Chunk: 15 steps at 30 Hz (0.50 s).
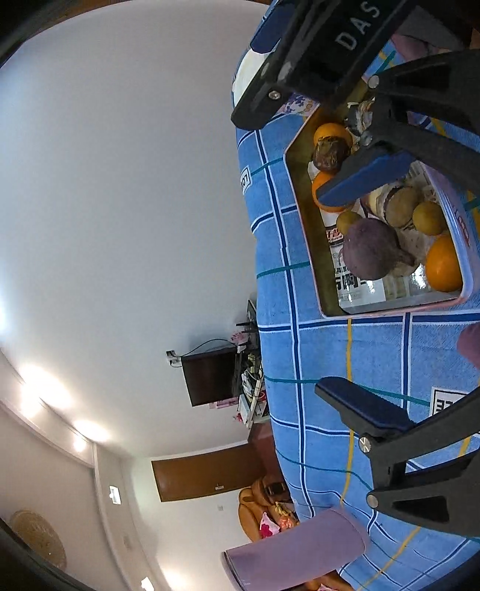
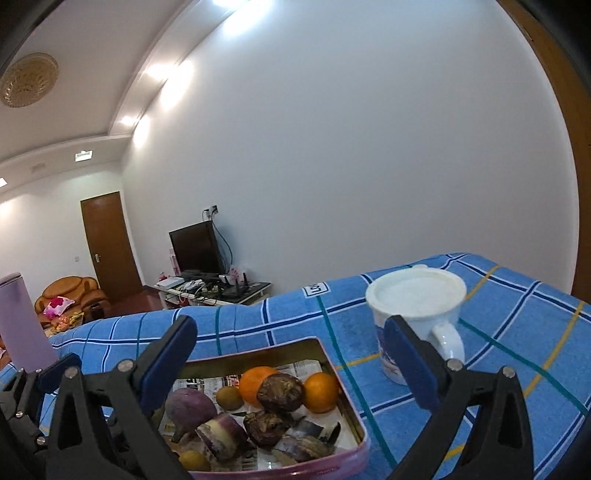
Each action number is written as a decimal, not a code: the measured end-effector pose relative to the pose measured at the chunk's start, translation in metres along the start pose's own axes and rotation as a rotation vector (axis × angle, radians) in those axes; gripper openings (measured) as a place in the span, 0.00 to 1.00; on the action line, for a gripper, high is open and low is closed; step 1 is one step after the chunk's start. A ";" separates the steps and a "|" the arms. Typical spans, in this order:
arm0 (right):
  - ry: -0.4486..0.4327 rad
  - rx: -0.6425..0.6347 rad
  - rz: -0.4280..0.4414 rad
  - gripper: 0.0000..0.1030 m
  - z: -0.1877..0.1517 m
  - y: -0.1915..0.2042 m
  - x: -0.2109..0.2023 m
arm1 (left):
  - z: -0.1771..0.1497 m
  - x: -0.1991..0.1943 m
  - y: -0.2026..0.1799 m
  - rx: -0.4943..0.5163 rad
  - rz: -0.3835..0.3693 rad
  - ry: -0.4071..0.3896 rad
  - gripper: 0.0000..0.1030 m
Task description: Organize fruits
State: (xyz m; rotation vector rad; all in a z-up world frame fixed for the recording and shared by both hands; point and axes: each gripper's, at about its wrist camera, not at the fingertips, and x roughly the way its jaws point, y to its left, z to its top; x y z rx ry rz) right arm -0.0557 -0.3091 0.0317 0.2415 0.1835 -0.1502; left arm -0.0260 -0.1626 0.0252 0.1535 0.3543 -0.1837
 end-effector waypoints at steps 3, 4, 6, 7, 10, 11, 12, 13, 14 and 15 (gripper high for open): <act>0.006 0.011 -0.009 1.00 -0.001 -0.002 -0.006 | -0.001 0.000 0.001 -0.006 -0.012 0.007 0.92; 0.006 0.015 -0.012 1.00 -0.002 -0.004 -0.009 | -0.001 0.000 0.001 -0.008 -0.011 0.007 0.92; 0.004 0.014 -0.015 1.00 -0.002 -0.005 -0.015 | -0.002 -0.003 0.003 -0.017 -0.013 0.003 0.92; 0.003 0.008 -0.015 1.00 -0.002 -0.005 -0.017 | -0.002 -0.004 0.003 -0.019 -0.012 0.001 0.92; -0.021 -0.035 -0.022 1.00 -0.004 0.001 -0.030 | -0.004 -0.009 0.004 -0.021 -0.013 -0.001 0.93; -0.032 -0.049 -0.027 1.00 -0.004 0.003 -0.034 | -0.005 -0.011 0.005 -0.020 -0.015 -0.002 0.93; -0.044 -0.064 -0.032 1.00 -0.004 0.006 -0.039 | -0.005 -0.012 0.005 -0.019 -0.018 -0.002 0.94; -0.062 -0.087 -0.039 1.00 -0.005 0.009 -0.044 | -0.006 -0.014 0.005 -0.018 -0.021 -0.002 0.95; -0.075 -0.105 -0.045 1.00 -0.005 0.012 -0.048 | -0.007 -0.014 0.006 -0.017 -0.025 0.000 0.96; -0.092 -0.125 -0.051 1.00 -0.006 0.015 -0.053 | -0.008 -0.016 0.007 -0.017 -0.032 0.004 0.96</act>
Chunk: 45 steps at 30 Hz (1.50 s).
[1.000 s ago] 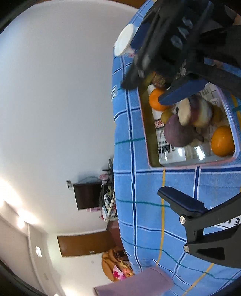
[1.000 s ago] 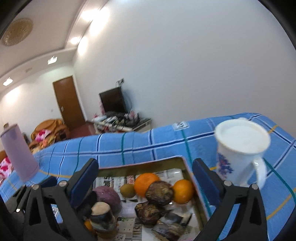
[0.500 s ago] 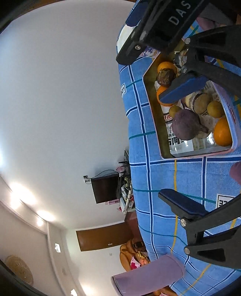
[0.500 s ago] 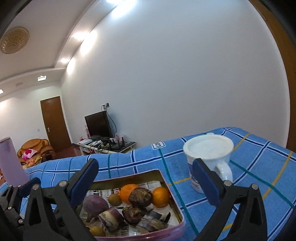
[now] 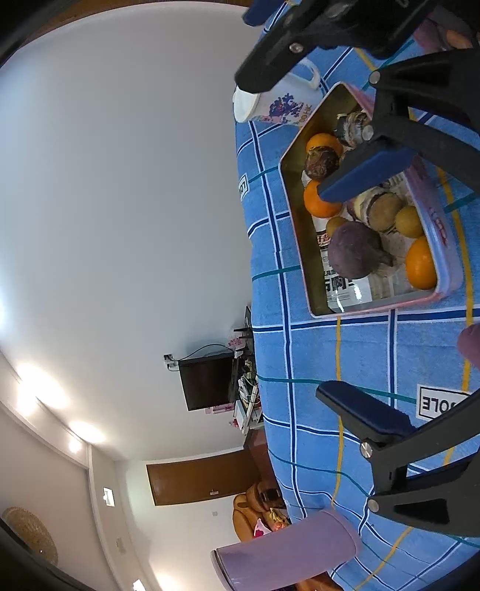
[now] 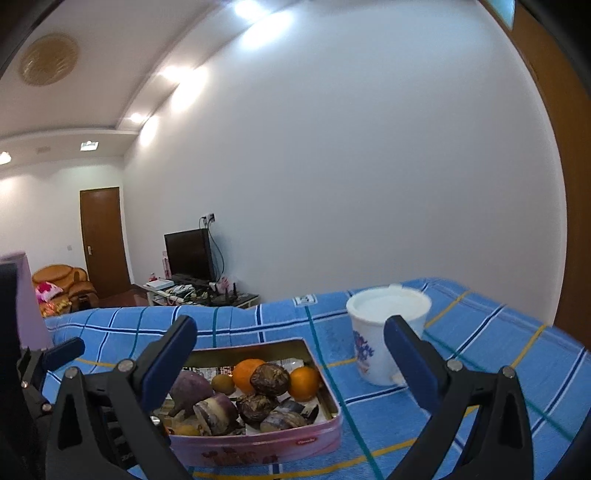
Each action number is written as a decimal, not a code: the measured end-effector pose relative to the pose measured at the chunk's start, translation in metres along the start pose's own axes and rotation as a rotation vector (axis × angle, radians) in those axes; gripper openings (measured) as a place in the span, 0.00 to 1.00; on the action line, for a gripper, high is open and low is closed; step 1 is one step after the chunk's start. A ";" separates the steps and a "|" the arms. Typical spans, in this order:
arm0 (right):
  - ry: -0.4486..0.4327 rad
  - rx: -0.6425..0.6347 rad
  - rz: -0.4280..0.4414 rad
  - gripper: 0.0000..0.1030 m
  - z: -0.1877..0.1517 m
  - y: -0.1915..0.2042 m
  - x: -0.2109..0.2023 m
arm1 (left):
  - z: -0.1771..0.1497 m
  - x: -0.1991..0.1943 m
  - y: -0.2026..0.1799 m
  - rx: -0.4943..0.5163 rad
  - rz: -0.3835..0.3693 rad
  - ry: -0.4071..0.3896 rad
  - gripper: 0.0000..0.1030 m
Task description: Organize fruits
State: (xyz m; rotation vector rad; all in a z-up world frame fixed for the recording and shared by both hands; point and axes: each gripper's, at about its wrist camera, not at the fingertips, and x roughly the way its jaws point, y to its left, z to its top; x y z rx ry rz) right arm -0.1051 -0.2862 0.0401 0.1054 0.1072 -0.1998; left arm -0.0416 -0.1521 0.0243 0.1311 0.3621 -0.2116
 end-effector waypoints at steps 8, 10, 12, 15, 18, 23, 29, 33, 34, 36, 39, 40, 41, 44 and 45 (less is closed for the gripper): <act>-0.112 -0.050 -0.040 1.00 0.000 0.010 -0.038 | -0.009 -0.018 0.007 -0.004 -0.015 0.016 0.96; -0.141 -0.050 -0.049 1.00 -0.001 0.011 -0.051 | -0.012 -0.028 0.009 0.005 -0.006 0.000 0.96; -0.188 -0.051 -0.066 1.00 -0.002 0.012 -0.065 | -0.014 -0.037 0.010 0.011 0.001 -0.025 0.96; -0.235 -0.057 -0.080 1.00 -0.005 0.014 -0.080 | -0.017 -0.046 0.012 0.019 0.003 -0.045 0.96; -0.276 -0.062 -0.087 1.00 -0.007 0.015 -0.092 | -0.019 -0.052 0.015 0.016 -0.009 -0.047 0.96; -0.305 -0.068 -0.098 1.00 -0.008 0.014 -0.097 | -0.022 -0.060 0.017 0.004 -0.036 -0.035 0.96; -0.297 -0.063 -0.090 1.00 -0.007 0.012 -0.096 | -0.023 -0.063 0.016 0.007 -0.016 -0.047 0.96; -0.295 -0.046 -0.088 1.00 -0.007 0.008 -0.097 | -0.023 -0.069 0.015 0.005 0.020 -0.078 0.96; -0.294 -0.043 -0.088 1.00 -0.007 0.007 -0.097 | -0.023 -0.070 0.016 0.003 0.027 -0.085 0.96; -0.294 -0.036 -0.088 1.00 -0.007 0.005 -0.097 | -0.023 -0.072 0.017 -0.002 0.042 -0.098 0.96; -0.296 -0.032 -0.085 1.00 -0.007 0.005 -0.097 | -0.023 -0.076 0.019 -0.011 0.072 -0.116 0.96; -0.295 -0.032 -0.084 1.00 -0.007 0.005 -0.097 | -0.023 -0.078 0.020 -0.015 0.067 -0.125 0.96; -0.294 -0.033 -0.083 1.00 -0.007 0.005 -0.098 | -0.023 -0.079 0.020 -0.017 0.057 -0.131 0.96; -0.292 -0.033 -0.080 1.00 -0.007 0.005 -0.098 | -0.023 -0.085 0.019 -0.011 0.052 -0.159 0.96; -0.292 -0.032 -0.080 1.00 -0.007 0.005 -0.098 | -0.023 -0.089 0.019 -0.009 0.055 -0.177 0.96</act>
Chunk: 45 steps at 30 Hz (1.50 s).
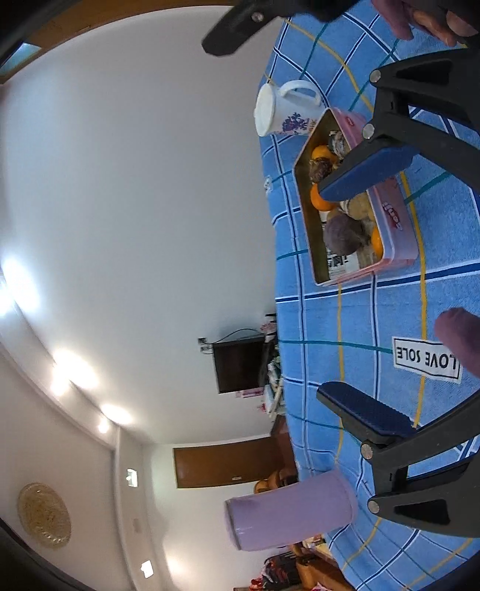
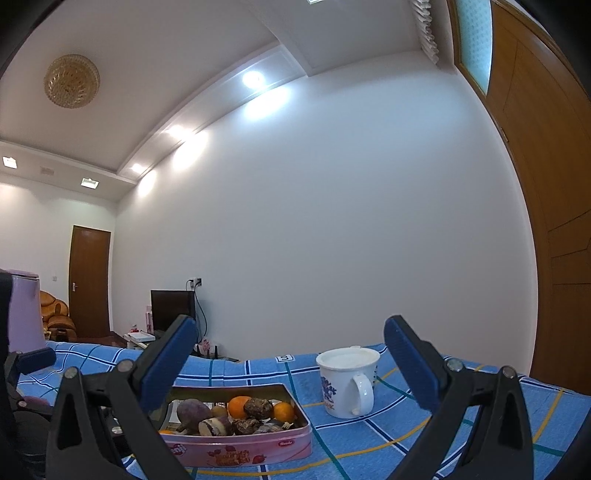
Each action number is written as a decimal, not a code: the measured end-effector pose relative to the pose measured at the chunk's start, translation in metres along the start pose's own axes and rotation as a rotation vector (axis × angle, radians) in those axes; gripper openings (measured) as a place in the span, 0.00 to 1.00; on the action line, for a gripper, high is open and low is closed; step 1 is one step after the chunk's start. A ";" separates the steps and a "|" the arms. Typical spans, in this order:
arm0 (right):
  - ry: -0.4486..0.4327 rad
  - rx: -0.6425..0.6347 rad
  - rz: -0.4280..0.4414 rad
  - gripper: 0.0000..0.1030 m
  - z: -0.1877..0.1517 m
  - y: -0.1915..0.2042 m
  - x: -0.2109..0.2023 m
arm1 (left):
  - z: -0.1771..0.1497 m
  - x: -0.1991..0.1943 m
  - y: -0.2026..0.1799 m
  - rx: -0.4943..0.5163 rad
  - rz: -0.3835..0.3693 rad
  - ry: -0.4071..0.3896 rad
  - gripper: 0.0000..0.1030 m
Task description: Organize fruits
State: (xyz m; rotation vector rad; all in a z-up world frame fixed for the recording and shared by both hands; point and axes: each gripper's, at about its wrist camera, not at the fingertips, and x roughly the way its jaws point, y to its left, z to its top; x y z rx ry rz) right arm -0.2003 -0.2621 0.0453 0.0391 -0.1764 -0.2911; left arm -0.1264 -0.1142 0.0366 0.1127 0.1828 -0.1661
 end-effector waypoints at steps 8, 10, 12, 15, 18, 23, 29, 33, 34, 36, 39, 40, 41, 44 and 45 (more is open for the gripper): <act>0.006 0.005 -0.002 1.00 0.000 0.000 0.001 | 0.001 0.000 0.001 -0.009 -0.030 -0.001 0.96; 0.006 0.005 -0.002 1.00 0.000 0.000 0.002 | 0.001 0.002 0.001 -0.011 -0.031 0.010 0.96; 0.007 0.006 -0.002 1.00 0.000 0.001 0.002 | 0.001 0.004 0.000 -0.012 -0.033 0.018 0.96; 0.009 0.006 -0.002 1.00 -0.001 0.001 0.002 | 0.001 0.005 0.000 -0.012 -0.031 0.026 0.96; 0.010 0.007 -0.003 1.00 -0.001 0.001 0.002 | 0.000 0.008 0.000 -0.014 -0.024 0.038 0.96; 0.013 0.008 -0.006 1.00 -0.001 0.001 0.001 | -0.001 0.010 0.002 -0.023 -0.026 0.049 0.96; 0.013 0.006 -0.005 1.00 -0.001 0.001 0.001 | -0.001 0.010 0.001 -0.019 -0.025 0.051 0.96; 0.013 0.006 -0.005 1.00 -0.002 0.001 0.001 | -0.001 0.011 0.000 -0.017 -0.021 0.056 0.96; 0.014 0.006 -0.005 1.00 -0.002 0.001 0.001 | -0.002 0.012 0.000 -0.018 -0.020 0.057 0.96; 0.014 0.006 -0.005 1.00 -0.002 0.001 0.001 | -0.002 0.012 0.001 -0.020 -0.021 0.059 0.96; 0.015 0.008 -0.005 1.00 -0.002 0.001 0.001 | -0.002 0.012 0.001 -0.020 -0.020 0.060 0.96; 0.014 0.007 -0.005 1.00 -0.002 0.001 0.001 | -0.002 0.012 0.001 -0.020 -0.020 0.060 0.96; 0.014 0.007 -0.005 1.00 -0.002 0.001 0.001 | -0.002 0.012 0.001 -0.020 -0.020 0.060 0.96; 0.014 0.006 -0.005 1.00 -0.002 0.001 0.001 | -0.002 0.013 0.001 -0.020 -0.023 0.063 0.96; 0.014 0.006 -0.005 1.00 -0.002 0.001 0.001 | -0.002 0.013 0.001 -0.020 -0.025 0.064 0.96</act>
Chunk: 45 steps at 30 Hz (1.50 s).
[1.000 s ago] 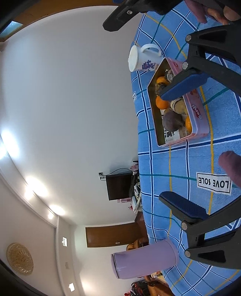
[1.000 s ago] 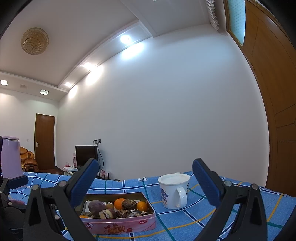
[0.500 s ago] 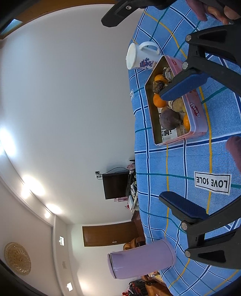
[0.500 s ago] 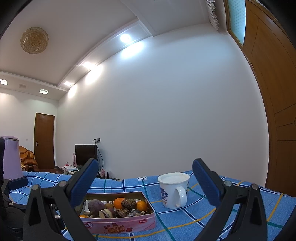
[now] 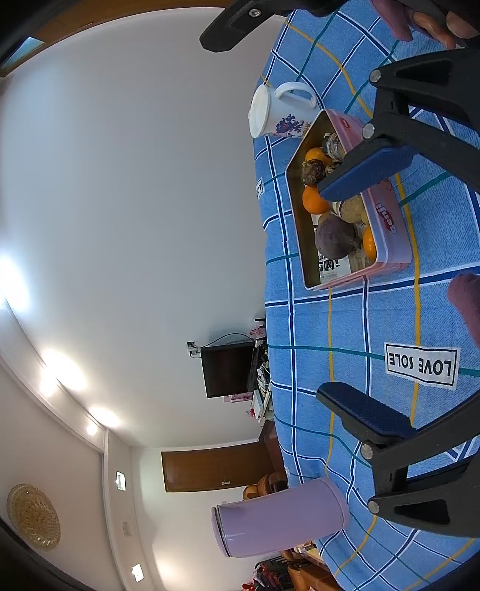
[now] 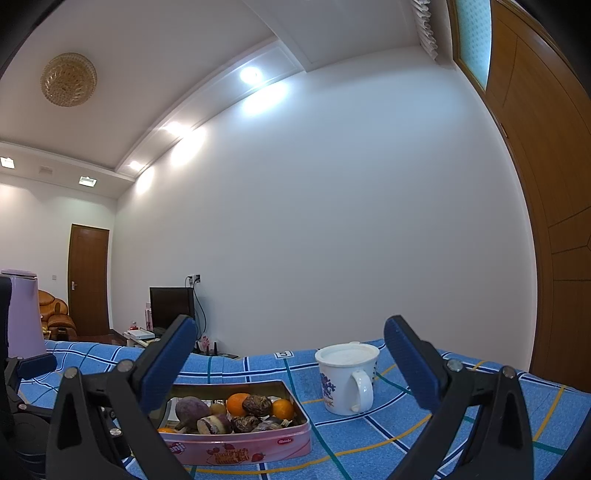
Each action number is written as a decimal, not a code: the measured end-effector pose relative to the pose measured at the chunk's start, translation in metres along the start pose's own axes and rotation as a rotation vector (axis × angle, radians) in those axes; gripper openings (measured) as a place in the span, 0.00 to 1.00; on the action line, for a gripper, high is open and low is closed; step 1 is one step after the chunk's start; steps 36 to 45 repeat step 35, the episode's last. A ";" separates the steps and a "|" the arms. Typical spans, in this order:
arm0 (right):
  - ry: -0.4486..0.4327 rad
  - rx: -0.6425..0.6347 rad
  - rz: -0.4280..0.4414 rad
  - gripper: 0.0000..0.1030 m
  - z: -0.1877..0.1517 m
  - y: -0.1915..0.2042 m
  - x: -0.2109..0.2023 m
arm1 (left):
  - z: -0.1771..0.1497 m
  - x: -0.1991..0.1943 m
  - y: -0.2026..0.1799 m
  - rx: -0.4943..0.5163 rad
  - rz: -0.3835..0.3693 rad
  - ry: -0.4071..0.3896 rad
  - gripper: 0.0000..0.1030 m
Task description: Organize fruits
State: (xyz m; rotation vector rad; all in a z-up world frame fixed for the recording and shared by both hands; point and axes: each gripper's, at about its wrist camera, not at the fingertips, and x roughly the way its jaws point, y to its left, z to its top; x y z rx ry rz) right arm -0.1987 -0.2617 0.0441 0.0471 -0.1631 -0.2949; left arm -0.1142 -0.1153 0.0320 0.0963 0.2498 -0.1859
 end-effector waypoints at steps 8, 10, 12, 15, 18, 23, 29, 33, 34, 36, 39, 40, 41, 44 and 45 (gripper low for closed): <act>0.001 0.000 0.000 1.00 0.000 0.000 0.000 | -0.001 0.002 0.000 -0.009 -0.027 0.016 0.96; 0.001 0.001 0.000 1.00 0.000 0.000 0.000 | -0.001 0.002 -0.001 -0.006 -0.033 0.018 0.96; 0.001 0.001 0.000 1.00 0.000 0.000 -0.001 | -0.001 0.002 -0.002 -0.004 -0.038 0.022 0.96; 0.001 0.000 0.000 1.00 0.001 0.000 -0.001 | -0.001 0.002 -0.002 -0.002 -0.041 0.024 0.96; 0.003 0.000 0.000 1.00 0.001 0.000 -0.001 | -0.001 0.002 -0.002 -0.005 -0.042 0.025 0.96; 0.005 0.000 0.001 1.00 -0.002 0.000 0.001 | -0.001 0.002 -0.002 -0.004 -0.044 0.026 0.96; 0.011 -0.001 0.002 1.00 -0.004 0.000 0.002 | -0.001 0.004 0.003 -0.030 -0.046 0.028 0.96; 0.017 0.001 0.001 1.00 -0.005 -0.001 0.005 | -0.002 0.007 0.004 -0.037 -0.037 0.040 0.96; 0.018 0.001 0.000 1.00 -0.005 -0.001 0.005 | -0.002 0.007 0.004 -0.035 -0.036 0.042 0.96; 0.019 0.001 -0.004 1.00 -0.004 -0.001 0.005 | -0.002 0.007 0.003 -0.033 -0.034 0.045 0.96; 0.019 0.001 -0.004 1.00 -0.004 -0.001 0.005 | -0.002 0.007 0.003 -0.033 -0.034 0.045 0.96; 0.019 0.001 -0.004 1.00 -0.004 -0.001 0.005 | -0.002 0.007 0.003 -0.033 -0.034 0.045 0.96; 0.019 0.001 -0.004 1.00 -0.004 -0.001 0.005 | -0.002 0.007 0.003 -0.033 -0.034 0.045 0.96; 0.019 0.001 -0.004 1.00 -0.004 -0.001 0.005 | -0.002 0.007 0.003 -0.033 -0.034 0.045 0.96; 0.019 0.001 -0.004 1.00 -0.004 -0.001 0.005 | -0.002 0.007 0.003 -0.033 -0.034 0.045 0.96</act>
